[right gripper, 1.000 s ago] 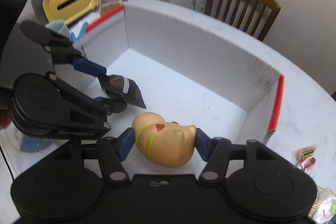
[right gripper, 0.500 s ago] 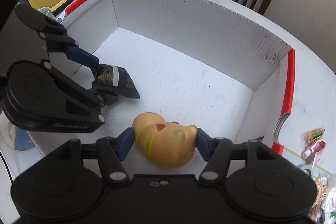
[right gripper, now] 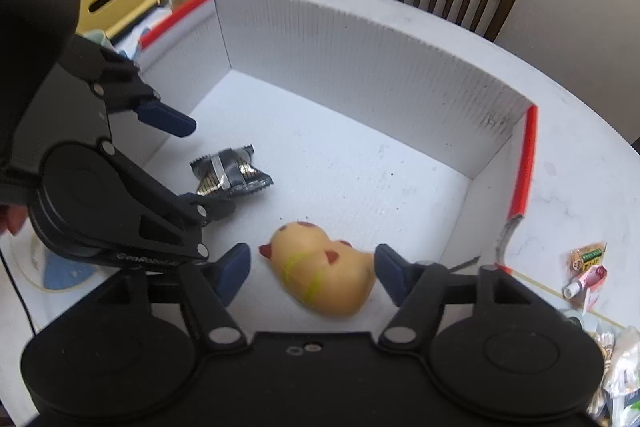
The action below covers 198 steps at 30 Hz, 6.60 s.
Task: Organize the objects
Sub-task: 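Open both tools to drop the packet and toy in the box, then move both tools back over the remaining items on the plate, then grasp the plush doll with the left tool while the right tool grasps the bread packet, then carry the plush doll and bread packet into the red shoebox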
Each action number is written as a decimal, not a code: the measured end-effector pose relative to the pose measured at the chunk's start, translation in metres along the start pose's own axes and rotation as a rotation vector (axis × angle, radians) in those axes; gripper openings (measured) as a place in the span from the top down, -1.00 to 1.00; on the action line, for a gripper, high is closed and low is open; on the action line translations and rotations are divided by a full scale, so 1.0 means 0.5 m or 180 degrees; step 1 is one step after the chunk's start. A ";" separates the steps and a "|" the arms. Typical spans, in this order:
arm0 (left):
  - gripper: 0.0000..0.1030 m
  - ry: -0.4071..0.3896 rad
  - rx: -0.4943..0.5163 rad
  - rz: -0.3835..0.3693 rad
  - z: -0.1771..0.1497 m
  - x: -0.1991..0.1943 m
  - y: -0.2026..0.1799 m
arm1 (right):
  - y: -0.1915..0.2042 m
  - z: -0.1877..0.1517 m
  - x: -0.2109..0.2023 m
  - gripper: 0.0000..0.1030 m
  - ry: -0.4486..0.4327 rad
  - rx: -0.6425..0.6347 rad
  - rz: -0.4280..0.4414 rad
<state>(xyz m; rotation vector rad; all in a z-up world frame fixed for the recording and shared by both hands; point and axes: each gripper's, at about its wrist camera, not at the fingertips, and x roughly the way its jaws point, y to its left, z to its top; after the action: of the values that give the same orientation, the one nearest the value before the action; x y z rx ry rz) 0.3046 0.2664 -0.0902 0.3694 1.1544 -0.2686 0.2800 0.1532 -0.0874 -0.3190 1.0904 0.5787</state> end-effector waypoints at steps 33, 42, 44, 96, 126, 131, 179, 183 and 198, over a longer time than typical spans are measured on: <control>-0.43 -0.1297 -0.0645 0.0117 -0.083 -0.290 -0.178 | -0.078 -0.187 -0.343 -0.54 -0.1221 0.0139 0.0090; -0.51 -0.1406 -0.0848 0.0175 -0.088 -0.314 -0.318 | -0.163 -0.302 -0.406 -0.67 -0.1398 0.0270 0.0147; -0.51 -0.1417 -0.0905 0.0135 -0.084 -0.312 -0.349 | -0.190 -0.328 -0.418 -0.72 -0.1423 0.0321 0.0125; -0.78 -0.0997 -0.0687 -0.0063 0.221 0.077 -0.609 | -0.496 -0.527 -0.207 -0.86 -0.0624 0.0622 -0.0257; 0.09 -0.1191 -0.0780 -0.0284 0.220 0.070 -0.587 | -0.474 -0.494 -0.174 -0.35 -0.0500 0.0606 -0.0417; 0.09 -0.1159 -0.0749 -0.0185 0.206 0.039 -0.591 | -0.459 -0.500 -0.198 -0.34 -0.0576 0.0602 -0.0374; 0.09 -0.1295 -0.1508 -0.0171 -0.103 -0.273 -0.174 | -0.101 -0.200 -0.331 -0.33 -0.1060 0.0352 -0.0046; 0.09 -0.1298 -0.1554 -0.0079 -0.113 -0.270 -0.114 | -0.076 -0.154 -0.310 -0.33 -0.1022 0.0307 -0.0094; 0.09 -0.1159 -0.1595 0.0137 -0.046 -0.199 0.040 | -0.029 -0.015 -0.211 -0.33 -0.0812 0.0273 -0.0164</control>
<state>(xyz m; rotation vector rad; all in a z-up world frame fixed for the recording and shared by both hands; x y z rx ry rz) 0.2550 0.2959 -0.0036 -0.0963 0.8161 -0.0007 0.2478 0.1078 0.0035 -0.1919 0.8558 0.5099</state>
